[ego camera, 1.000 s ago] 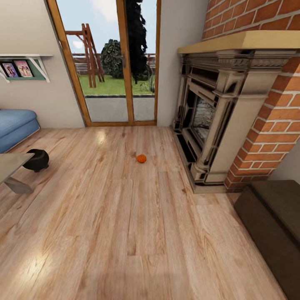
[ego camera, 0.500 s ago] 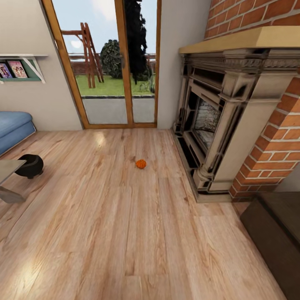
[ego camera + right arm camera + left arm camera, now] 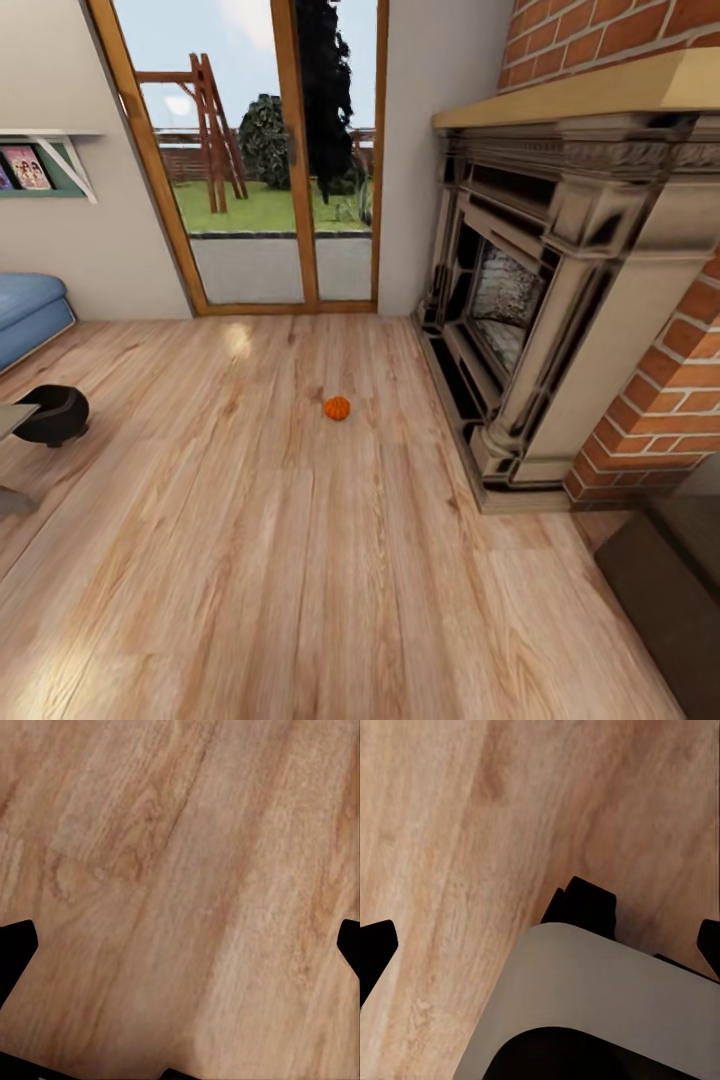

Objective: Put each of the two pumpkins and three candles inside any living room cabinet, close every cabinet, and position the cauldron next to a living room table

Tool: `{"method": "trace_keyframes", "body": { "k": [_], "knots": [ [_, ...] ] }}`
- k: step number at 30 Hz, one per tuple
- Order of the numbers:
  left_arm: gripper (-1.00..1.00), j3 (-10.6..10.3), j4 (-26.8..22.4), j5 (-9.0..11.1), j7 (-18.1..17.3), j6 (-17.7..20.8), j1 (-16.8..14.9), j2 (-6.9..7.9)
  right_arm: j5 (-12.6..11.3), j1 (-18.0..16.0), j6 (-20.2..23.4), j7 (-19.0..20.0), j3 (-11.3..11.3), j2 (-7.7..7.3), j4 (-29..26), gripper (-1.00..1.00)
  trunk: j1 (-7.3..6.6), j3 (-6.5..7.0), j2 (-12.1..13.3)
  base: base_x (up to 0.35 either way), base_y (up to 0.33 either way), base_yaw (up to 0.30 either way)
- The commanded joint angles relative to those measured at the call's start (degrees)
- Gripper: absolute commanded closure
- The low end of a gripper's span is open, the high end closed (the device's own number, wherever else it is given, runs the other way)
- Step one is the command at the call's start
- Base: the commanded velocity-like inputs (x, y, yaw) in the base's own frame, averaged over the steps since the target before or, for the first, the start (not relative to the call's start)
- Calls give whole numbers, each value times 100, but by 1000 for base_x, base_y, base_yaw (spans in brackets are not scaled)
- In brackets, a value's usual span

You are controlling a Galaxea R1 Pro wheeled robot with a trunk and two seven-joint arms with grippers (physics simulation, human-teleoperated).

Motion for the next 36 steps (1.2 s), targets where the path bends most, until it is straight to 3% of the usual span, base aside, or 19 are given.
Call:
{"method": "trace_keyframes", "body": {
  "k": [1, 36],
  "knots": [
    [-100, 0, 0, 0, 0, 0, 1, 1, 0, 0, 0, 0, 0, 0, 2, -100, 0, 0, 0, 330, 0, 0],
    [-100, 0, 0, 0, 0, 0, 1, 20, 0, -2, 43, 9, 2, -88, 30, -100, 0, 0, 0, 330, 0, 0]
  ]
}}
